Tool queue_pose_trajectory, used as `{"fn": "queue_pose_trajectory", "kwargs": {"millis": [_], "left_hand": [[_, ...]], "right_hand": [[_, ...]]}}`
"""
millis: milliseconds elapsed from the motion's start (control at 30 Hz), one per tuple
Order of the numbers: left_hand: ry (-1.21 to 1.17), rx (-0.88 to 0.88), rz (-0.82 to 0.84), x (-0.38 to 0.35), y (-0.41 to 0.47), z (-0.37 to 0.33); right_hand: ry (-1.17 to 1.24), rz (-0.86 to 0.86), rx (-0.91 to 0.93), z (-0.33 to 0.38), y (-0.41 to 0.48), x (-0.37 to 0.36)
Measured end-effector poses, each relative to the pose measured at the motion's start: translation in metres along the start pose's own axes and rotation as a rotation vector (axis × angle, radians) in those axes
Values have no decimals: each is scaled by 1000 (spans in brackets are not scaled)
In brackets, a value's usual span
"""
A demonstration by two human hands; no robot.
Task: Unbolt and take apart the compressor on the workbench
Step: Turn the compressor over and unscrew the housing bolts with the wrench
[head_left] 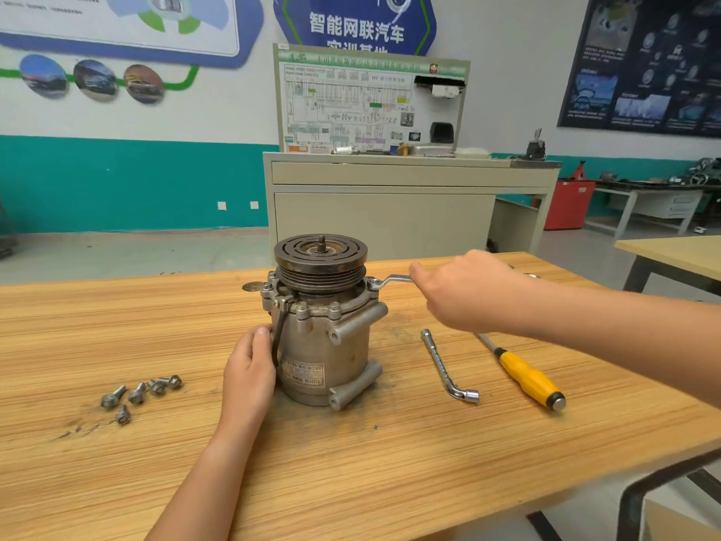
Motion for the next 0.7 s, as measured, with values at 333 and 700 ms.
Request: {"fn": "queue_pose_trajectory", "kwargs": {"millis": [333,700], "left_hand": [[13,-19,-19,-3,1,1],[29,-12,-30,-2,-1,0]], "right_hand": [[12,-521,82,-5,71,-53],[675,-517,-438,-15,45,-41]]}}
Point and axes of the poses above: each hand's wrist, its own y-axis towards the middle knuckle, its own x-axis out of the back of the hand, z = x × y, the point moved 1 cm from there along y, towards the middle knuckle, and after that the axes turned 8 degrees about -z, right-handed, at the moved point
